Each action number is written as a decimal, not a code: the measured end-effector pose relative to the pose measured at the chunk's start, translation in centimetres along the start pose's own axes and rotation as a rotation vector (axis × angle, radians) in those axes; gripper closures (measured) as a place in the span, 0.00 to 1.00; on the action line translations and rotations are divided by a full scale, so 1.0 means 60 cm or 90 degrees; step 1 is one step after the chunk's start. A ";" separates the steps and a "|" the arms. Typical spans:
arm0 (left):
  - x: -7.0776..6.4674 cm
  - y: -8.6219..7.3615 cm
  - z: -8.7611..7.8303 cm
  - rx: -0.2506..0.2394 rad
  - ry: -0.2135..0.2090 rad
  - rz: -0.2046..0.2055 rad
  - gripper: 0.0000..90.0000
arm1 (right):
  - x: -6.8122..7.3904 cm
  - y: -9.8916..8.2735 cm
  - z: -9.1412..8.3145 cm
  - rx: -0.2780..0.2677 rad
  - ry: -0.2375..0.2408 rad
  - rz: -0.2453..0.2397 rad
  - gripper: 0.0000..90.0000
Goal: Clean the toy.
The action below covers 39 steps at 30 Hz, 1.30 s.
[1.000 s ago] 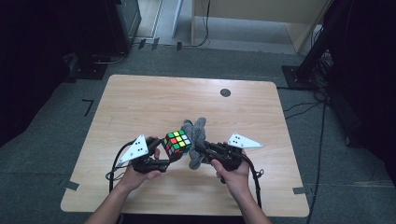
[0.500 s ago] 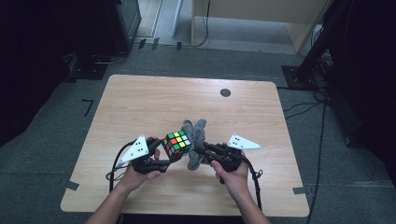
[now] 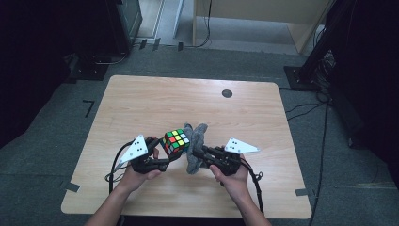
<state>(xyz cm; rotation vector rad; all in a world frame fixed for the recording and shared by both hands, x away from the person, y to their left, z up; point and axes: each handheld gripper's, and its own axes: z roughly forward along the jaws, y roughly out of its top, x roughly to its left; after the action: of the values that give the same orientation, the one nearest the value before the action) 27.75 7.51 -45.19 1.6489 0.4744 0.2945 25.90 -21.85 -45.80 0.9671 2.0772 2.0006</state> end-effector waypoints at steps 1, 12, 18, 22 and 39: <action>0.001 0.001 -0.002 -0.009 0.010 -0.003 0.38 | 0.001 -0.004 0.004 0.012 -0.003 -0.006 0.84; 0.004 0.001 0.002 -0.076 0.055 -0.078 0.38 | 0.022 -0.043 0.050 0.020 0.032 0.010 0.84; -0.009 -0.004 0.018 -0.042 0.040 -0.059 0.38 | 0.045 -0.050 0.073 0.038 0.055 -0.025 0.84; -0.012 -0.003 0.018 -0.045 0.039 -0.052 0.38 | 0.033 -0.044 0.064 0.036 0.013 -0.039 0.84; -0.007 0.002 0.013 -0.046 0.057 -0.052 0.38 | 0.017 -0.037 0.050 0.012 -0.016 -0.011 0.84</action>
<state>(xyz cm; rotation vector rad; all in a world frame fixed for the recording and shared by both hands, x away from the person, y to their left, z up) 27.75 6.65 -45.15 1.5458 0.5905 0.3218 25.76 -18.60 -47.89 0.9691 2.0879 1.9538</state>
